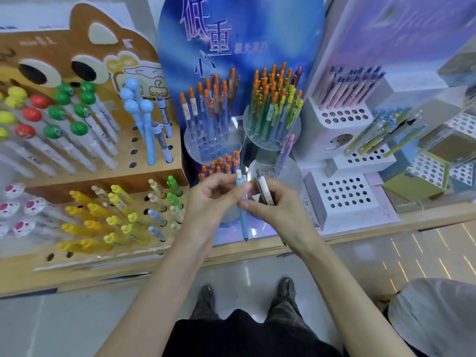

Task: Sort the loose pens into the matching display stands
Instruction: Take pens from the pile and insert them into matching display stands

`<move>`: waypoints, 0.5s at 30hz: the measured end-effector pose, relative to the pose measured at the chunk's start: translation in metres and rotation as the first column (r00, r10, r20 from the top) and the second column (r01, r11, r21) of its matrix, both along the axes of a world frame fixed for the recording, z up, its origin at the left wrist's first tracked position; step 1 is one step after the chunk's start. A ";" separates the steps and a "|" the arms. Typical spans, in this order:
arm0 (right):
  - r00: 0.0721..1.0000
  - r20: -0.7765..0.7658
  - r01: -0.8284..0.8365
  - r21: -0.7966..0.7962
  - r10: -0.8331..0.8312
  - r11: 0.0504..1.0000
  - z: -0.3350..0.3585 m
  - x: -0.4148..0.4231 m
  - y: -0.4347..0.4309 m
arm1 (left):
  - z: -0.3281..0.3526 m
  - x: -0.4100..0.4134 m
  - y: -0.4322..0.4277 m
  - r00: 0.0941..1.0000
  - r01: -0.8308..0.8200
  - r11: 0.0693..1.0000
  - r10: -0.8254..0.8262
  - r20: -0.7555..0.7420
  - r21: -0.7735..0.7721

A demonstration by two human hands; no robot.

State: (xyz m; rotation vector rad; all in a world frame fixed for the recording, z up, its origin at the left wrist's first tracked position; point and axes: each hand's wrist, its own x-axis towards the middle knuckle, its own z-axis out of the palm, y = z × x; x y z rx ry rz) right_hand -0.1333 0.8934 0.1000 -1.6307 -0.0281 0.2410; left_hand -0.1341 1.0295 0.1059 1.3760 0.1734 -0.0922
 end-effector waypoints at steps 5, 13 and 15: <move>0.999 0.035 -0.017 -0.057 0.019 0.998 0.001 0.012 -0.064 | 0.002 0.009 -0.070 1.000 -0.026 0.999 0.025 0.015 0.025; 0.974 0.083 0.226 -0.274 -0.211 0.935 -0.024 0.036 -0.191 | -0.040 0.009 -0.158 0.992 -0.012 0.992 0.028 -0.120 0.127; 0.969 0.127 0.241 -0.308 -0.212 0.920 -0.027 0.046 -0.212 | -0.054 0.006 -0.172 0.987 0.012 0.979 0.021 -0.160 0.202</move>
